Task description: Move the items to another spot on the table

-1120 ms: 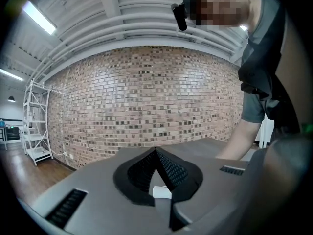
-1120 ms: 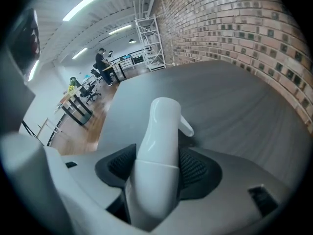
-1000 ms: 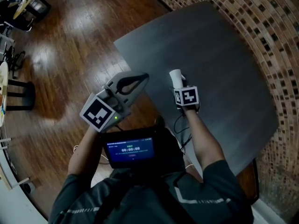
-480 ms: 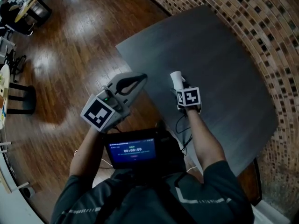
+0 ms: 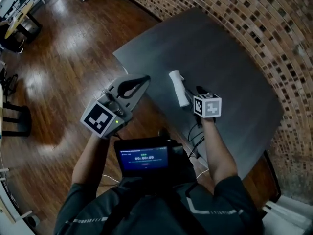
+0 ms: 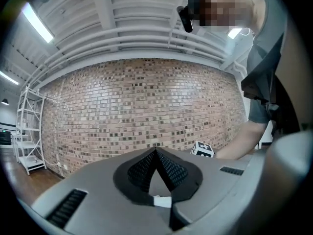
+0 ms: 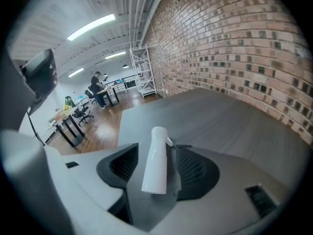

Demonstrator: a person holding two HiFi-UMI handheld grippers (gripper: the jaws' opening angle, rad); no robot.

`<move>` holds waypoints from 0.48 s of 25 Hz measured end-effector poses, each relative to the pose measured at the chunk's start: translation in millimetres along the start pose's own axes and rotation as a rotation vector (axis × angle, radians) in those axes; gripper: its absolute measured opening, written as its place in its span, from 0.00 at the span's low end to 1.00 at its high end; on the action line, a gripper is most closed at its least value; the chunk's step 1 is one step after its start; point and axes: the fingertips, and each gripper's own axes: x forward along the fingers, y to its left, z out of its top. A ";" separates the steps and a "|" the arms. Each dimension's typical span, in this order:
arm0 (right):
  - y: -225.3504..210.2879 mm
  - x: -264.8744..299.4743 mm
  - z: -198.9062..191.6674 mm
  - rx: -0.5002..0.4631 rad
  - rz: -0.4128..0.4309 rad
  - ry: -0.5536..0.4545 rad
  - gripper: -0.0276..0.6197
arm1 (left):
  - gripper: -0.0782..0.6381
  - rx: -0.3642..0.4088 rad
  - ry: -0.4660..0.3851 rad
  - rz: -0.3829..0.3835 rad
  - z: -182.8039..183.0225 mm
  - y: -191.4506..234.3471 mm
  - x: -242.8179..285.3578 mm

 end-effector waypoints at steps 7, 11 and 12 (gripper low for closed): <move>-1.9 -121.9 39.1 -0.007 -0.045 -0.308 0.16 | 0.11 0.005 -0.067 -0.119 22.9 -33.7 12.0; -11.3 -188.0 58.4 -0.021 -0.076 -0.446 0.05 | 0.11 0.023 -0.101 -0.188 40.0 -61.8 29.3; -14.3 -202.1 60.6 -0.021 -0.082 -0.468 0.05 | 0.11 0.030 -0.103 -0.204 44.3 -68.6 34.6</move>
